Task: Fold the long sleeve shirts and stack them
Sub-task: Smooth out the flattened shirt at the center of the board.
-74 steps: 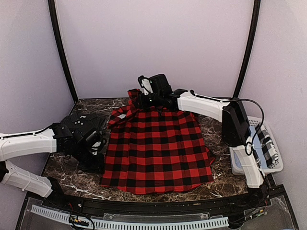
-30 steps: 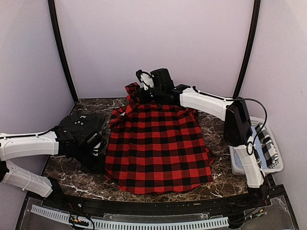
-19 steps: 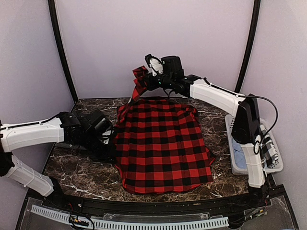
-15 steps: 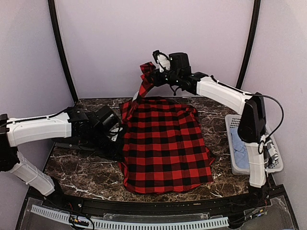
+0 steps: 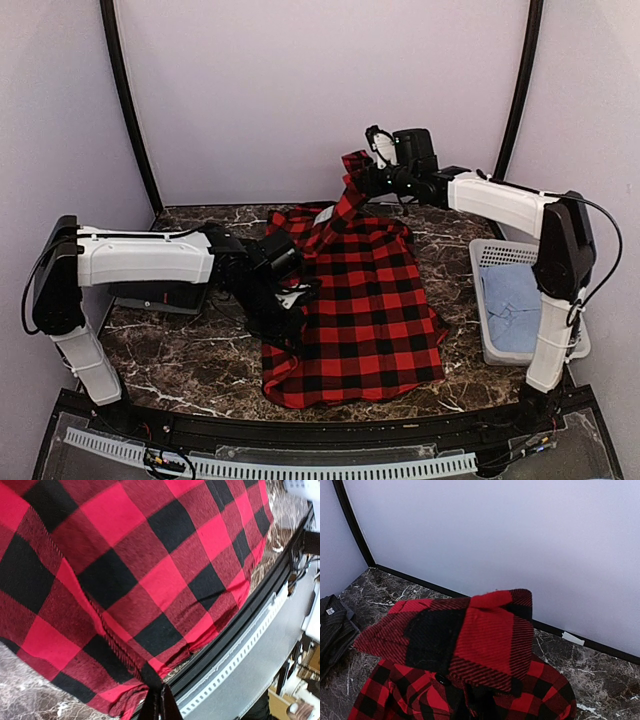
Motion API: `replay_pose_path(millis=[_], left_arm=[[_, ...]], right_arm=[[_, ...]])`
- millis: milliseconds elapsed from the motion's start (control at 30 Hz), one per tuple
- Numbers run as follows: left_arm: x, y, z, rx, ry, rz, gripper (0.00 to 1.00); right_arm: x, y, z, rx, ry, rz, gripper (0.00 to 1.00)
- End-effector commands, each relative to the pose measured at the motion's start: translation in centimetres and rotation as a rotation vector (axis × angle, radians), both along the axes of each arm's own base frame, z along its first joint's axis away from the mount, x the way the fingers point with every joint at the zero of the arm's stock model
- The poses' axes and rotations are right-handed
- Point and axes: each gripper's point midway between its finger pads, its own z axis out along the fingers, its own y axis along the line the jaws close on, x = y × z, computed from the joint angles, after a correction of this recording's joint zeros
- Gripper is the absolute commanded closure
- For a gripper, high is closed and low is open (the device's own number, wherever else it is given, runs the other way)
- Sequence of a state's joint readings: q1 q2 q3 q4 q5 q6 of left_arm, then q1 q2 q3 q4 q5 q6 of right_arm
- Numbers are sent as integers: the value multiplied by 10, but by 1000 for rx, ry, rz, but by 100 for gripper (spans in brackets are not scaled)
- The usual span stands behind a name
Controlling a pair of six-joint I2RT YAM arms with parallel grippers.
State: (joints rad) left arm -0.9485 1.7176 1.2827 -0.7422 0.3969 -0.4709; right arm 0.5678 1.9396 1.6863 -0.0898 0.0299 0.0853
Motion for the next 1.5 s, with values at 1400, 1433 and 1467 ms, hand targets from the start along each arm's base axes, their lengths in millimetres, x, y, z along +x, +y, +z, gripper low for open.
replay_pose_path(millis=[1400,1433,1467], left_arm=[[-50,-14,-23,-55,156,-191,100],[-51,-14,-24,-56,160,-193,100],[-51,-15,-26,-59,161,-196,100]], right_arm=[[-64,-65,7,62,-15,-124,100],[-65,-65,3,61,-7,-120,100],[-65,-64,-1,60,1,-116,100]])
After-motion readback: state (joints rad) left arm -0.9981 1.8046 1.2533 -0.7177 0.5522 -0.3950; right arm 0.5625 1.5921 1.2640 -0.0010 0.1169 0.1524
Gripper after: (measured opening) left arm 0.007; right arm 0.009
